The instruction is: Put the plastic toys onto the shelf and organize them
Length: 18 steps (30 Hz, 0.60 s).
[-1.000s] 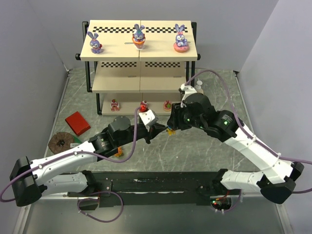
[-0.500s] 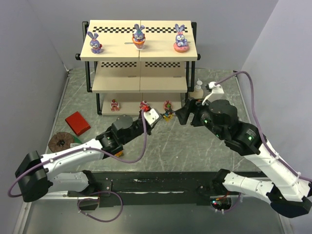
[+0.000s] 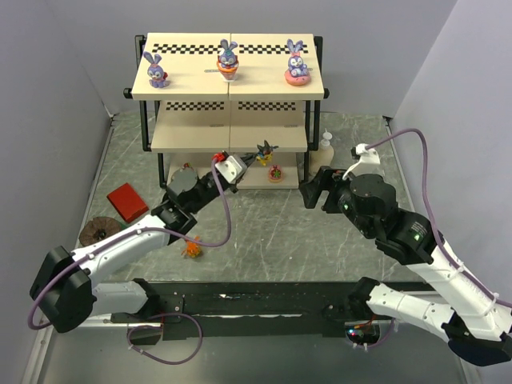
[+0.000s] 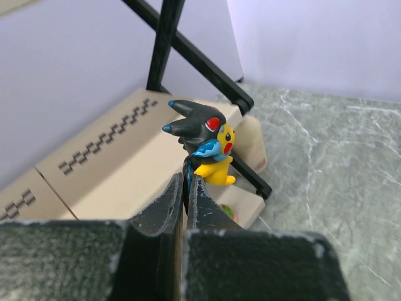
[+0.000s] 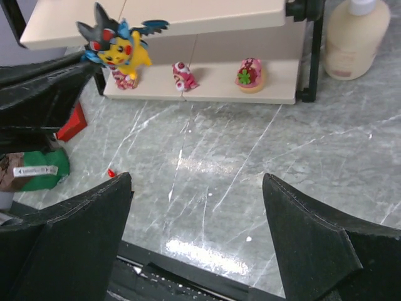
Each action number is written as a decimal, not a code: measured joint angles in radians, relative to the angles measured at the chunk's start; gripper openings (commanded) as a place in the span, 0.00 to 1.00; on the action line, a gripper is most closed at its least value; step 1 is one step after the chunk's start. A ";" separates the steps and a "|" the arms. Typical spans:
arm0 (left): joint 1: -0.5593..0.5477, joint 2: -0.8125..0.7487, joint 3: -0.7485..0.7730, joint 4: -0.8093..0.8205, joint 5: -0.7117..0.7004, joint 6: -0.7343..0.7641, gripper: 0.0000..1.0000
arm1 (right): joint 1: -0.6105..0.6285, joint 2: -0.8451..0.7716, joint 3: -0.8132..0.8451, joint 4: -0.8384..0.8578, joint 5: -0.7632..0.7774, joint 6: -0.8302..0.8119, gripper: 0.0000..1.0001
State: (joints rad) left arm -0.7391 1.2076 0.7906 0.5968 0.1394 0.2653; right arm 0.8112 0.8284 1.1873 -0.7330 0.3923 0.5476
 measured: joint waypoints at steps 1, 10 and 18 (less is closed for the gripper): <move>0.009 0.004 0.008 0.004 0.015 0.002 0.01 | -0.001 -0.005 -0.002 0.000 0.006 0.002 0.91; 0.142 0.114 0.115 0.043 0.200 0.000 0.01 | -0.005 -0.023 -0.019 -0.004 0.035 0.010 0.91; 0.223 0.270 0.251 0.033 0.420 0.005 0.01 | -0.013 -0.039 -0.031 -0.019 0.061 0.014 0.91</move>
State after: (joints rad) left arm -0.5159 1.4776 1.0412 0.6300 0.5594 0.2699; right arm 0.7979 0.7891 1.1568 -0.7521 0.4538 0.5613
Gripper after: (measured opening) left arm 0.042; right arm 0.908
